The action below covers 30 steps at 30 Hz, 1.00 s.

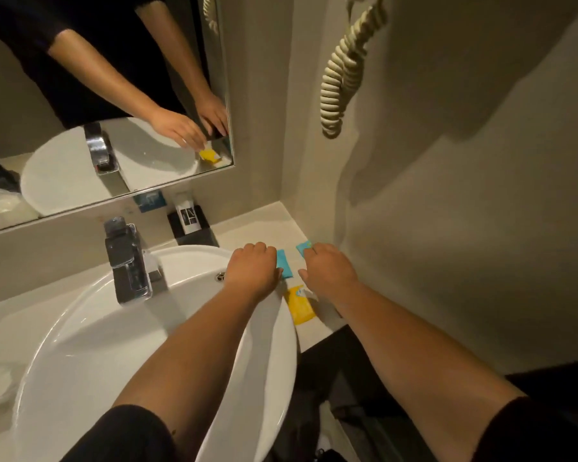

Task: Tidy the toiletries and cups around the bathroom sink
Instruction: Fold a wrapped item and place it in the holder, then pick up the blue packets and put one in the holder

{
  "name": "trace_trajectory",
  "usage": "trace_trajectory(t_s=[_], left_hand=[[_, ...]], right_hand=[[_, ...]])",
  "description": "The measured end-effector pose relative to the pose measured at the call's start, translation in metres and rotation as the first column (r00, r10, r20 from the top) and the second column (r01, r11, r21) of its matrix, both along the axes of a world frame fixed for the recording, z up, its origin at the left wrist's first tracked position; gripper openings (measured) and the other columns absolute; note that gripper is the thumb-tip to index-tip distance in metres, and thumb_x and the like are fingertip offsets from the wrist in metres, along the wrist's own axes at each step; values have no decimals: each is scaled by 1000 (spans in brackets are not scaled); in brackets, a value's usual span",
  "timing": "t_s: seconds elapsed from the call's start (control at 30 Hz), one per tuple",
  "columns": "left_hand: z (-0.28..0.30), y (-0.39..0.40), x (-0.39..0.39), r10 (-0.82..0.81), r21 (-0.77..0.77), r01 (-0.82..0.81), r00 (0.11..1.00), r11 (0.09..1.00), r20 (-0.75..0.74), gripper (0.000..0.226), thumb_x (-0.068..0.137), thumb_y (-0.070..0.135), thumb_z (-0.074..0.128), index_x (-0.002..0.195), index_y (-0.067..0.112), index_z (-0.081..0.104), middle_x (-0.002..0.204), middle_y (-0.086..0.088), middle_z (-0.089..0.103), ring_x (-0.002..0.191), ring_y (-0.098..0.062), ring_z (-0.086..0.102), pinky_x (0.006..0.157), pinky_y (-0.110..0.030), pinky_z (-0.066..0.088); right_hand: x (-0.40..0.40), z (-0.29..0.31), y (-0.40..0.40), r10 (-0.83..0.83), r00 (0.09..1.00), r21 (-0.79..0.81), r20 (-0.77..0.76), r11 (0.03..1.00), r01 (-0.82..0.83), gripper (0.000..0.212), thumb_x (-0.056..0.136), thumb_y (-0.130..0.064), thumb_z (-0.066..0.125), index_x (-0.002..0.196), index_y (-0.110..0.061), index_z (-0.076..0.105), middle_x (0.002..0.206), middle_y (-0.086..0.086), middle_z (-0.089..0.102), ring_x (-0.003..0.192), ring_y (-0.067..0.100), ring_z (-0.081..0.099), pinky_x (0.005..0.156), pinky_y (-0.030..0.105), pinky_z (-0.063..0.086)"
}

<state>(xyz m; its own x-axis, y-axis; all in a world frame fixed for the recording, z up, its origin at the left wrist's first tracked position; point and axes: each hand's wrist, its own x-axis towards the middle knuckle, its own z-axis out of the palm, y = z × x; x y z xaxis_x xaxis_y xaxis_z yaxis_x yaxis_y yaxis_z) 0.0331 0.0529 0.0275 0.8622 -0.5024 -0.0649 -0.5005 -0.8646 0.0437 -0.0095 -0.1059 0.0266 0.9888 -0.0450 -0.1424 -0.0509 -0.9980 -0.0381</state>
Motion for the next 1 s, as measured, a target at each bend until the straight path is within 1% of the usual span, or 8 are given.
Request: trace_trajectory(t_s=[0.13, 0.27, 0.47, 0.57, 0.67, 0.77, 0.9, 1.0], left_hand=[[-12, -28, -4, -22, 8, 22, 999, 1000, -49, 43, 96, 44, 45, 125, 13, 51, 121, -10, 56, 109, -29, 53, 86, -37, 40], [-27, -53, -9, -2, 25, 5, 991, 1000, -136, 39, 97, 40, 44, 120, 10, 52, 117, -12, 58, 106, -30, 55, 85, -37, 42], [-46, -83, 1, 88, -73, -115, 951, 991, -297, 33, 97, 34, 46, 116, 9, 54, 111, -11, 59, 102, -30, 58, 78, -37, 44], [-56, -93, 9, 186, -118, -256, 889, 959, -419, 32, 98, 33, 46, 114, 7, 54, 112, -12, 59, 105, -31, 58, 79, -38, 43], [-69, -103, 19, 262, -150, -389, 812, 909, -521, 32, 97, 32, 49, 109, 3, 57, 112, -16, 62, 107, -33, 58, 82, -38, 43], [-80, -111, 25, 326, -187, -535, 717, 824, -616, 30, 94, 29, 56, 103, 1, 61, 105, -18, 65, 99, -33, 61, 72, -33, 41], [-86, -117, 34, 332, -237, -638, 639, 733, -694, 21, 87, 20, 63, 90, -1, 64, 91, -16, 67, 91, -33, 64, 65, -31, 40], [-92, -118, 41, 353, -219, -712, 561, 667, -748, 20, 79, 14, 68, 91, -2, 68, 85, -17, 66, 87, -34, 66, 65, -33, 50]], right_hand=[[-14, -9, -18, -141, 988, 50, -65, 988, 144, 44, 96, -40, 48, 129, -10, 48, 125, 11, 53, 118, 29, 49, 92, 38, 45], [-21, -22, -25, -176, 979, 66, -106, 981, 183, 40, 97, -36, 47, 124, -8, 51, 120, 12, 56, 112, 29, 54, 90, 37, 46], [-16, -40, -24, -268, 953, 97, -144, 954, 283, 28, 94, -16, 48, 120, -7, 54, 117, 14, 59, 108, 30, 59, 85, 38, 50], [-10, -43, -24, -295, 941, 80, -165, 947, 311, 28, 95, -9, 45, 119, -3, 56, 118, 16, 61, 107, 33, 61, 84, 40, 52], [-3, -48, -24, -337, 921, 111, -195, 926, 362, 29, 96, -9, 41, 118, -3, 58, 118, 17, 62, 108, 34, 62, 84, 41, 52], [4, -56, -24, -387, 897, 172, -215, 889, 425, 30, 97, -13, 41, 117, -3, 60, 118, 18, 63, 107, 35, 63, 85, 41, 52], [6, -71, -25, -405, 889, 211, -215, 869, 447, 28, 95, -11, 44, 118, -4, 59, 119, 19, 61, 110, 36, 61, 89, 40, 50], [8, -79, -26, -430, 884, 255, -184, 847, 465, 24, 94, -9, 46, 113, -4, 60, 115, 18, 62, 106, 37, 61, 83, 40, 50]])
